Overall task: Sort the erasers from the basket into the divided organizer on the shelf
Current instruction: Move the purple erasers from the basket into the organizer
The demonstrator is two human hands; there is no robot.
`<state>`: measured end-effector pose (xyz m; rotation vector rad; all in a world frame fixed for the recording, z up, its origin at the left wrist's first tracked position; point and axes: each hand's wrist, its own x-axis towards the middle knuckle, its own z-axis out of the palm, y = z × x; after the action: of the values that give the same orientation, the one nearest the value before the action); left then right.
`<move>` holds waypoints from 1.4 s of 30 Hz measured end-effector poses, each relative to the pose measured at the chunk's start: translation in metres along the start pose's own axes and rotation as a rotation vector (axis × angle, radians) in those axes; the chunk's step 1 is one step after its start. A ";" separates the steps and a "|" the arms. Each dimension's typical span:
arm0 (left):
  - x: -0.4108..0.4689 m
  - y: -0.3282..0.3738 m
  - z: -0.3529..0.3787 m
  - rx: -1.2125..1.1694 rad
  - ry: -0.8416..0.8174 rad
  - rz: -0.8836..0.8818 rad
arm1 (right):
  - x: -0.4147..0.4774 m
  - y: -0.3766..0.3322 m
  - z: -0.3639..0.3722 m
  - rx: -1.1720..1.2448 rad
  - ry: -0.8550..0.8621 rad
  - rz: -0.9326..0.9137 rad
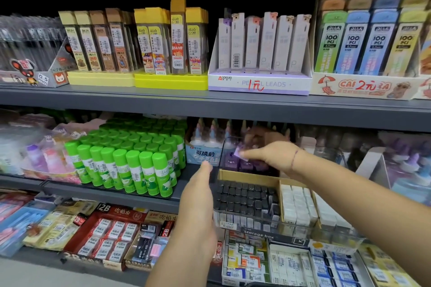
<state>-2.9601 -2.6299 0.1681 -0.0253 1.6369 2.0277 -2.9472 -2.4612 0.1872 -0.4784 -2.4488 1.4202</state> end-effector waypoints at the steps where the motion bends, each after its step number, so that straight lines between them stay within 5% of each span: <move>1: -0.001 0.000 0.000 0.045 0.010 -0.036 | 0.008 0.006 0.000 -0.128 0.076 0.016; 4: -0.003 -0.003 0.003 0.088 -0.021 -0.151 | 0.023 0.019 0.010 -0.393 0.052 -0.008; 10: -0.007 0.000 0.004 0.057 -0.066 -0.202 | 0.029 0.032 0.028 -0.548 -0.135 -0.042; 22: 0.011 -0.010 -0.005 0.048 -0.062 -0.195 | 0.029 0.031 0.019 -0.258 -0.160 0.063; 28: 0.018 -0.025 -0.010 0.092 0.014 -0.137 | 0.002 0.021 0.007 -0.406 -0.073 -0.050; 31: 0.013 -0.038 -0.013 0.142 0.104 -0.079 | -0.036 0.015 -0.003 -0.123 0.039 -0.174; 36: -0.003 -0.094 -0.022 0.428 0.103 0.023 | -0.133 0.048 -0.012 0.307 -0.051 -0.112; 42: -0.046 -0.217 -0.059 1.227 -0.189 0.086 | -0.246 0.230 0.054 -0.046 -0.535 0.399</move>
<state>-2.8503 -2.6743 -0.0289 0.6421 2.4595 0.7466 -2.7110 -2.4977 -0.0559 -0.7043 -2.9255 1.8502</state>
